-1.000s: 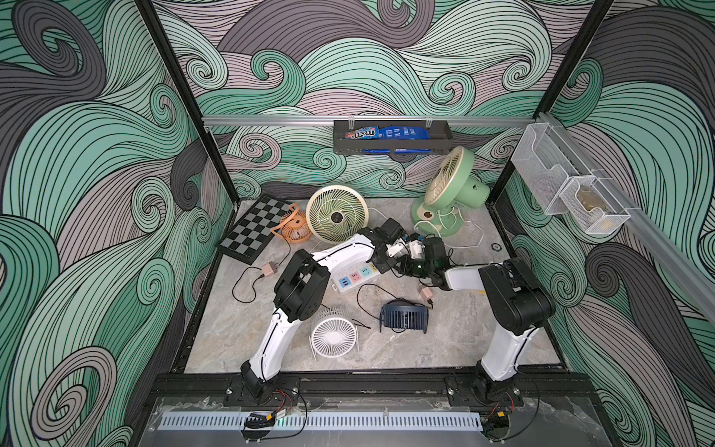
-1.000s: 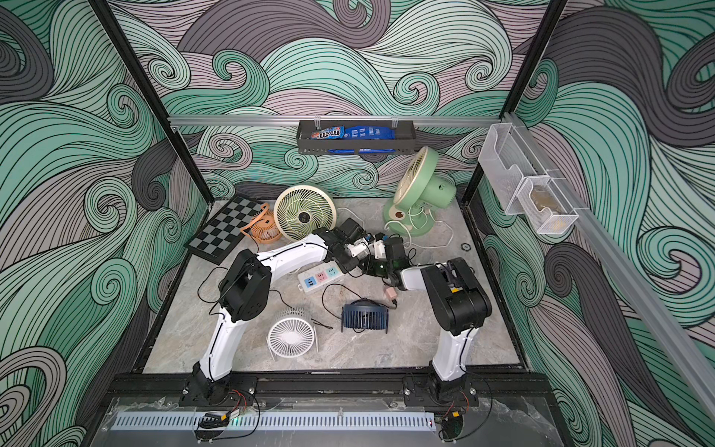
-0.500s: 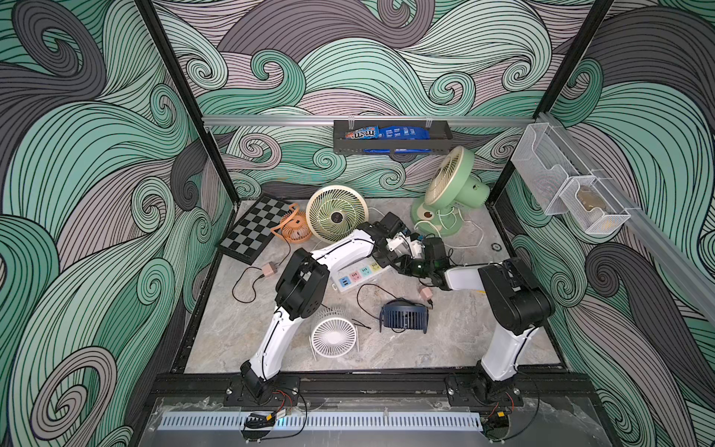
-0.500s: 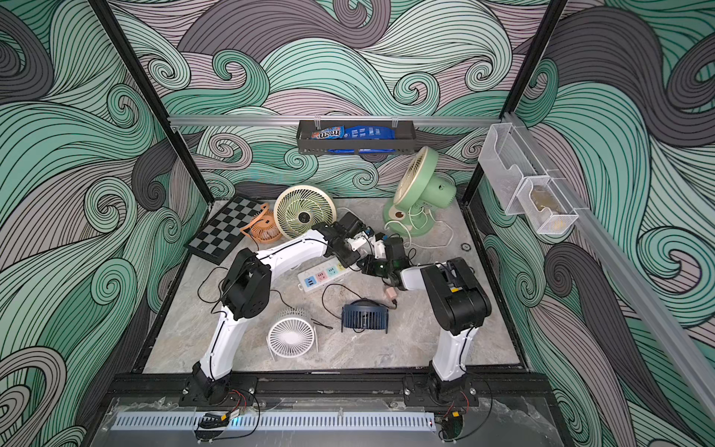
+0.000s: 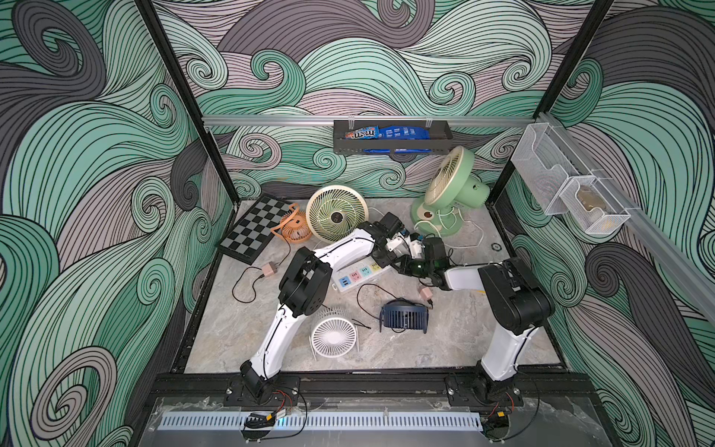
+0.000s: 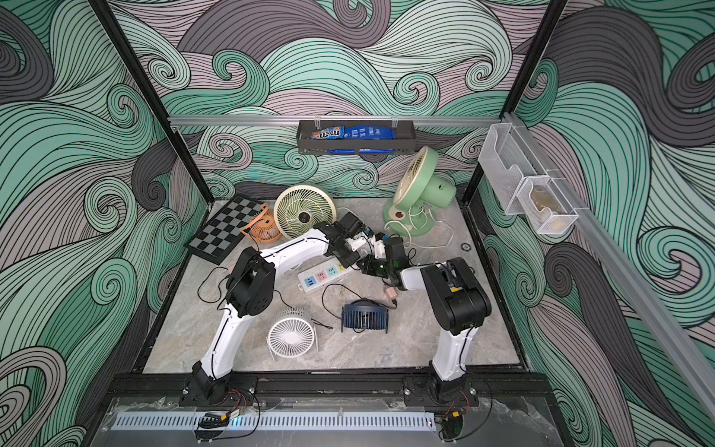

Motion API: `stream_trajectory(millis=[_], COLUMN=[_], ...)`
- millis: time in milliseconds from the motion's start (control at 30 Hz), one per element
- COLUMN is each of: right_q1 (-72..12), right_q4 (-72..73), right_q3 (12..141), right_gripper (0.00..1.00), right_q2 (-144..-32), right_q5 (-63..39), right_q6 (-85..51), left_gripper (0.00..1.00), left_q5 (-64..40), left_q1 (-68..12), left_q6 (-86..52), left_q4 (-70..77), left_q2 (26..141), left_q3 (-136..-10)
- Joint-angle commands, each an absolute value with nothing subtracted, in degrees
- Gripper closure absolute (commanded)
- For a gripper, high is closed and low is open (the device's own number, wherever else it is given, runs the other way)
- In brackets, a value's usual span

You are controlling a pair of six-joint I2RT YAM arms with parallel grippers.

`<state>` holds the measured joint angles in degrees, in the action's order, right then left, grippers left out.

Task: Unplug the desk fan from the power strip
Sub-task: Remove the plug from the socket.

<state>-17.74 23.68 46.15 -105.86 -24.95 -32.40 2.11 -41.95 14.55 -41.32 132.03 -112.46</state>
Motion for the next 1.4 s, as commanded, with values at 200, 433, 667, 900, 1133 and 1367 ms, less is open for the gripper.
stream_trajectory(millis=[200,433,667,900,1133,1367], right_q1=[-18.10,-18.10,-18.03,-18.17,-18.15,-18.15], right_q4=[20.96,18.17,17.45,17.39,17.29,17.03], right_q3=[45.41,46.21,46.62,46.65,46.61,46.65], right_gripper=[1.00,1.00,1.00,1.00,1.00,1.00], right_q2=[-108.01,-108.53,-109.05,-109.53,-109.92,-110.02], right_q5=[-23.64,-21.88,-21.73,-21.71,-21.71,-21.45], right_q6=[-32.87,-33.35,-33.66,-33.89,-33.99,-34.10], left_gripper=[0.99,1.00,1.00,1.00,1.00,1.00], left_q5=[1.31,10.20,4.75,-0.58,9.23,2.89], left_q1=[-42.05,-45.41,-42.64,-42.30,-45.05,-43.19], left_q6=[13.83,18.60,16.33,16.10,20.29,16.45], left_q4=[-39.96,-28.02,-33.26,-34.21,-28.74,-35.28], left_q2=[131.95,126.31,127.91,127.35,124.61,127.01], left_q3=[-112.27,-101.44,-104.97,-104.66,-100.08,-105.45])
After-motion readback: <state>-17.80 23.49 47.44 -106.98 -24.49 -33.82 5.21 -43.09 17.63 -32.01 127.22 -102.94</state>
